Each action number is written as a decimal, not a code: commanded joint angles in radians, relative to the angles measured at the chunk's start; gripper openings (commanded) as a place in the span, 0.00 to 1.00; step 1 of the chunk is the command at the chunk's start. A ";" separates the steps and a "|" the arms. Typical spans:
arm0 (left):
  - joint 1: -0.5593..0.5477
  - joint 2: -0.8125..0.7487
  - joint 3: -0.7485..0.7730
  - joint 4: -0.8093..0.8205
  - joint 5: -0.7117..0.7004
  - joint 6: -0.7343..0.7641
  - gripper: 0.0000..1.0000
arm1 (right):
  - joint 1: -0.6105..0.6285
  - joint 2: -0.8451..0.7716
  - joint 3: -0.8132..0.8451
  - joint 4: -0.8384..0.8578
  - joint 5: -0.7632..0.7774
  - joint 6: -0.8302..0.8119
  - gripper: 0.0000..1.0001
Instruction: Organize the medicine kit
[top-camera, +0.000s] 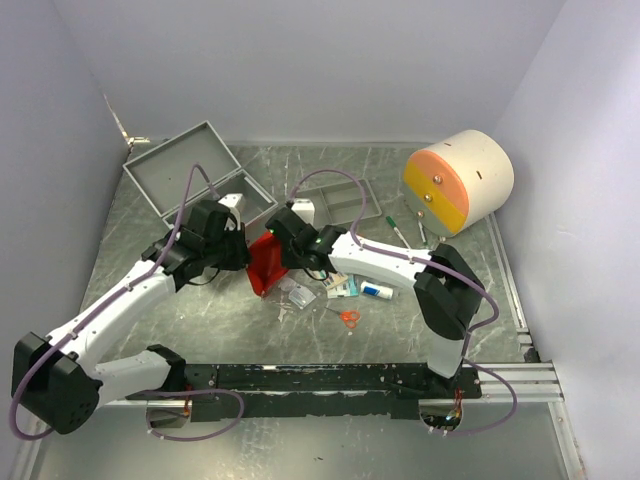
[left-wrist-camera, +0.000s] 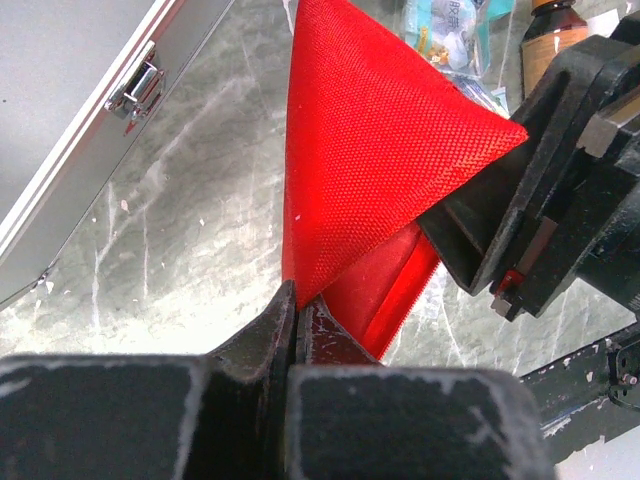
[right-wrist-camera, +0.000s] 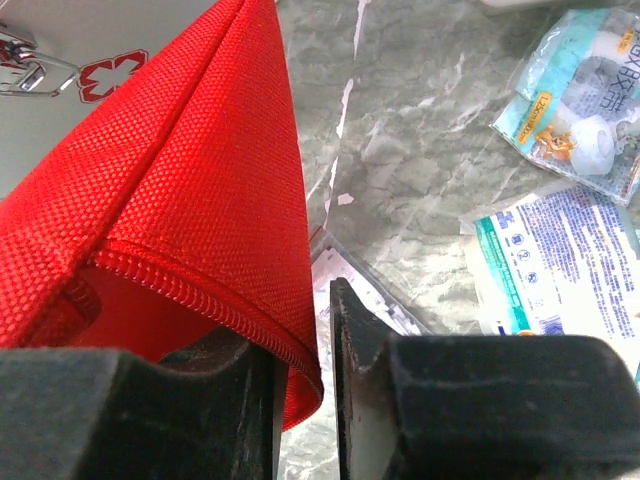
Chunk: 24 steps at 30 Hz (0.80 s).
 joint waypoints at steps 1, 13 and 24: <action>-0.001 0.009 0.039 -0.011 -0.019 0.013 0.07 | 0.002 -0.019 0.055 -0.043 0.032 -0.039 0.26; 0.000 0.049 0.070 -0.039 -0.018 0.031 0.07 | -0.014 -0.297 -0.166 0.233 -0.203 -0.213 0.62; 0.000 0.050 0.153 -0.194 -0.034 0.056 0.07 | -0.058 -0.432 -0.382 0.160 -0.181 -0.138 0.64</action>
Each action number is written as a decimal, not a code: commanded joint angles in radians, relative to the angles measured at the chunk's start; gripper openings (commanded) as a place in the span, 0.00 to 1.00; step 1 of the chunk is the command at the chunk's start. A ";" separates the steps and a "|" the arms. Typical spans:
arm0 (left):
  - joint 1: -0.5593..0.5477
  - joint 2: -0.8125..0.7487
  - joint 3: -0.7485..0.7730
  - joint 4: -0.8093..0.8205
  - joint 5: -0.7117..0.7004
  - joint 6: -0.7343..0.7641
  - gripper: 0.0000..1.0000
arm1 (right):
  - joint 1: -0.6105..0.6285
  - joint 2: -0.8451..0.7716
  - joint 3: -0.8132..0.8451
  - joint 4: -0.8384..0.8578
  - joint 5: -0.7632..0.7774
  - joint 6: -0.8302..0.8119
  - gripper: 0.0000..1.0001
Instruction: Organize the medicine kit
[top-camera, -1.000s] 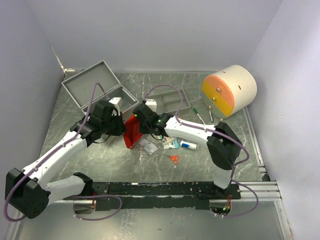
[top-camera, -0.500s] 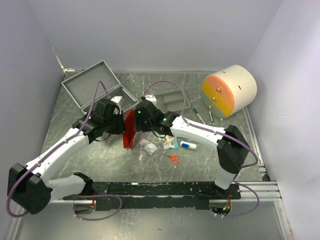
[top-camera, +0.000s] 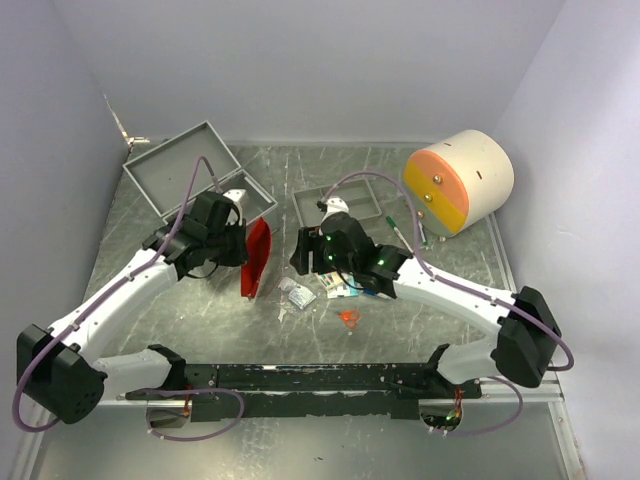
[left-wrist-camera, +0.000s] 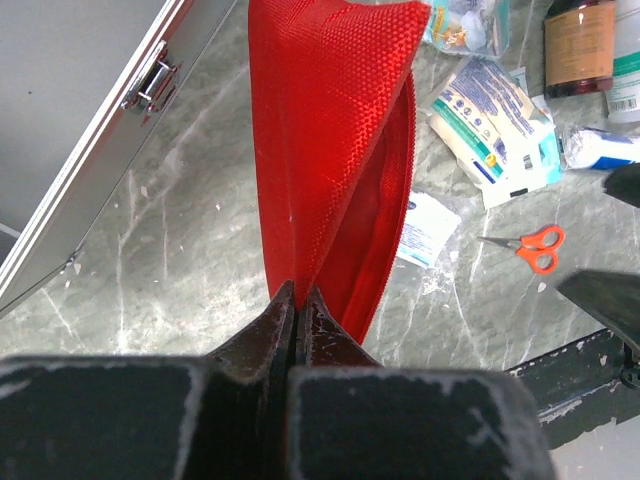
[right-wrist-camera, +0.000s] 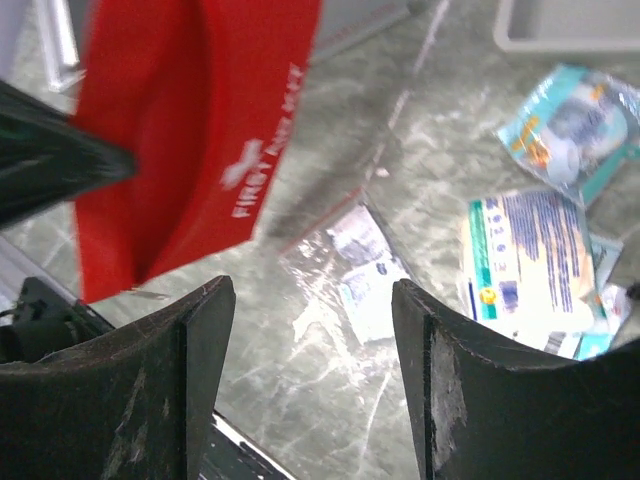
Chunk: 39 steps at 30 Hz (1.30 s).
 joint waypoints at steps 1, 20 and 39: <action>-0.001 -0.015 0.060 -0.094 -0.025 0.017 0.07 | -0.009 0.063 -0.040 -0.083 0.007 0.075 0.63; 0.000 -0.029 -0.023 -0.043 0.018 0.002 0.07 | -0.010 0.305 -0.033 -0.095 -0.030 0.132 0.47; -0.001 -0.007 -0.037 -0.026 -0.004 0.014 0.07 | -0.032 0.494 0.192 -0.151 -0.098 -0.129 0.54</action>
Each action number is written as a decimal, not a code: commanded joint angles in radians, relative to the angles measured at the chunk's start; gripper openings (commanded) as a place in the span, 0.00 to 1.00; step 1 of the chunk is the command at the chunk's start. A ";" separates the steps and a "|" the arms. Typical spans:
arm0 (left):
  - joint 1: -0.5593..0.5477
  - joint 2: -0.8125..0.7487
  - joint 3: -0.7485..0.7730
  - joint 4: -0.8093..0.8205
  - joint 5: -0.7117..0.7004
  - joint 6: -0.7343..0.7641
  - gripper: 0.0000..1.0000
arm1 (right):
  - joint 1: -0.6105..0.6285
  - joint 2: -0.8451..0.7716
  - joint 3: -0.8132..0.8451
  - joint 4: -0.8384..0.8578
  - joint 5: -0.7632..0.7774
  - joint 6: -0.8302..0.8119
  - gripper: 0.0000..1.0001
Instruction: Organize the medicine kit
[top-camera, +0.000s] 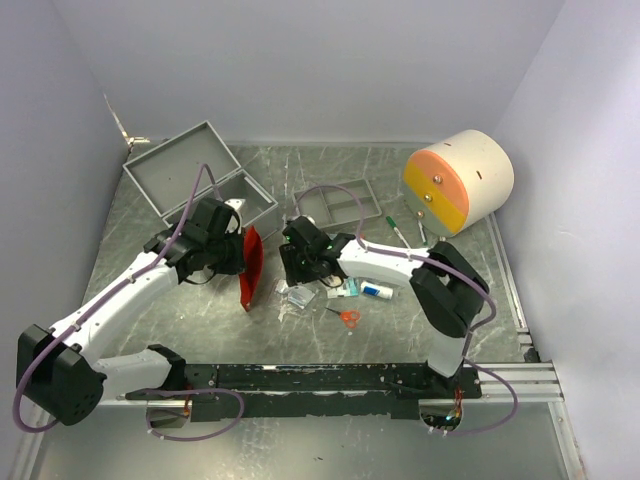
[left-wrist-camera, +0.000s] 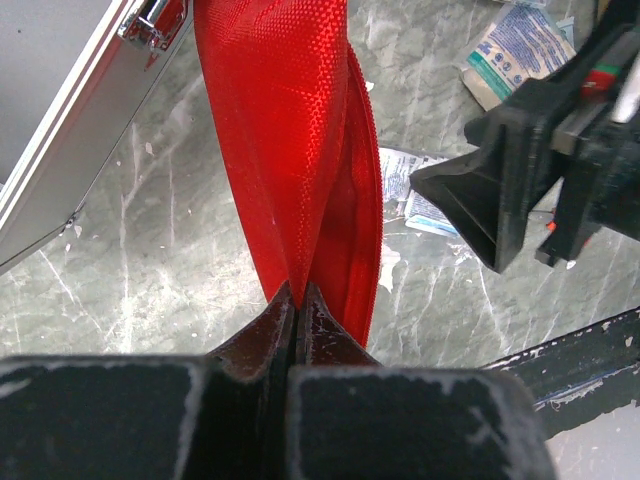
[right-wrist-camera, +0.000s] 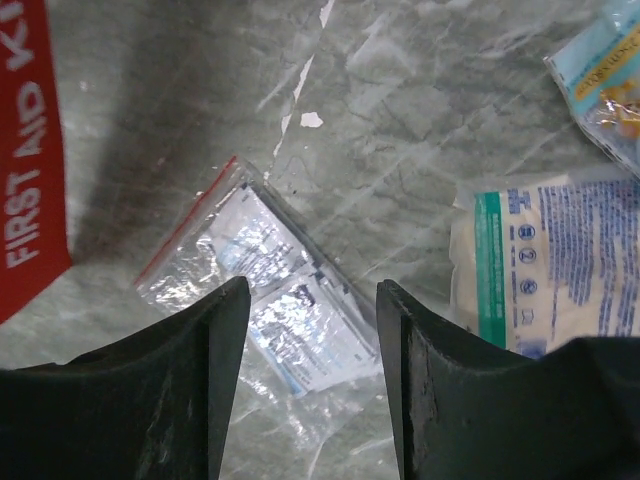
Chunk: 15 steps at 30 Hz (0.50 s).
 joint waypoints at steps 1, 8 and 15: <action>0.000 0.002 -0.009 0.033 0.000 0.012 0.07 | -0.022 0.049 0.020 -0.010 -0.069 -0.095 0.54; -0.001 0.002 -0.017 0.046 0.015 0.003 0.07 | -0.035 0.013 -0.075 -0.013 -0.146 -0.009 0.53; -0.001 -0.011 -0.004 0.027 -0.050 -0.023 0.07 | -0.019 -0.065 -0.188 -0.008 -0.160 0.186 0.47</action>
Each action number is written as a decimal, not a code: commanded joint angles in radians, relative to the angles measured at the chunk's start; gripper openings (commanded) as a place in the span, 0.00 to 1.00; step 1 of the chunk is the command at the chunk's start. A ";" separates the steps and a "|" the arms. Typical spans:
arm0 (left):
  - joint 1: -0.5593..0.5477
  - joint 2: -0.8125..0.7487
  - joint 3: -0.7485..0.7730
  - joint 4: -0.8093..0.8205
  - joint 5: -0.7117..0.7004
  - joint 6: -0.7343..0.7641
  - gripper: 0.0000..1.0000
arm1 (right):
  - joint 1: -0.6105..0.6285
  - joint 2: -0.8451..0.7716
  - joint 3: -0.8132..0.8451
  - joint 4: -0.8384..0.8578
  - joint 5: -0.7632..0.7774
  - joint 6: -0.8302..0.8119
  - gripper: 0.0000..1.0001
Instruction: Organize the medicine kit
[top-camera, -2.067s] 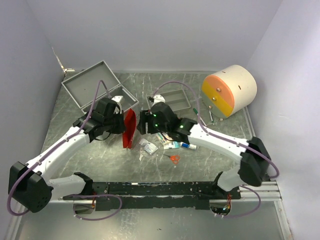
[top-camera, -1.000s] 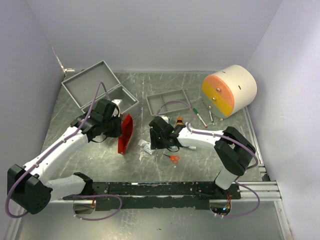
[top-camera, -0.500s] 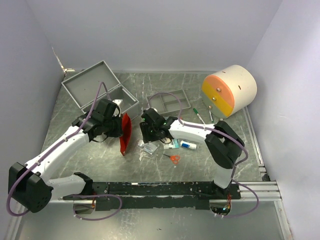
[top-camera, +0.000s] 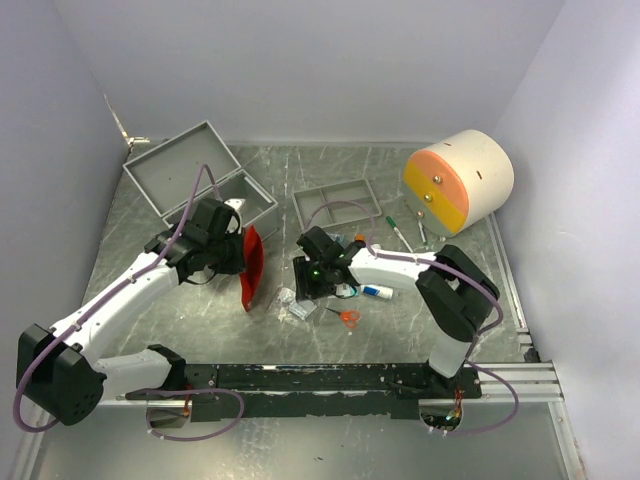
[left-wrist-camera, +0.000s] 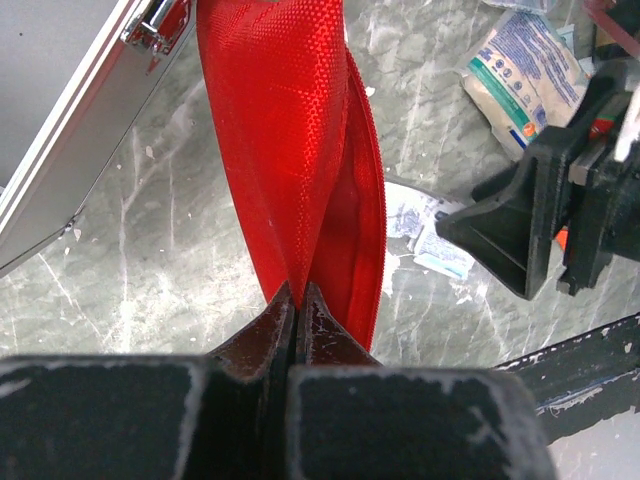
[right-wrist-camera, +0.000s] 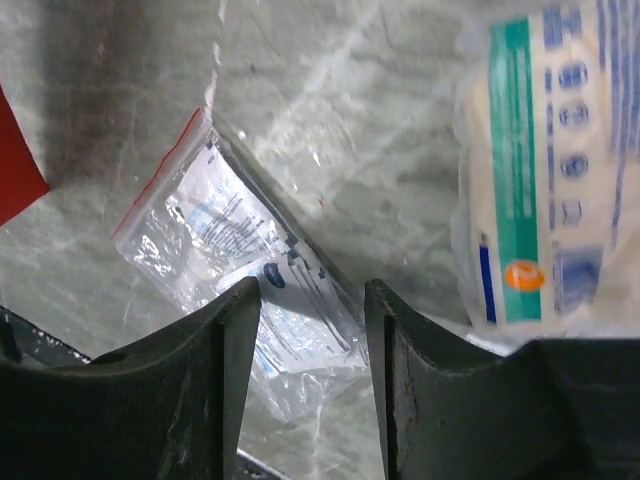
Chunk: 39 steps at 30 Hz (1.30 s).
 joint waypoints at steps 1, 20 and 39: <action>0.000 -0.016 0.007 0.005 -0.056 -0.025 0.07 | 0.019 -0.056 -0.052 -0.049 0.063 0.128 0.48; -0.001 -0.286 0.053 -0.293 -0.300 -0.225 0.07 | 0.344 0.000 0.167 -0.255 0.469 -0.278 0.59; -0.001 -0.343 0.115 -0.352 -0.349 -0.226 0.07 | 0.390 0.114 0.151 -0.163 0.406 -0.432 0.52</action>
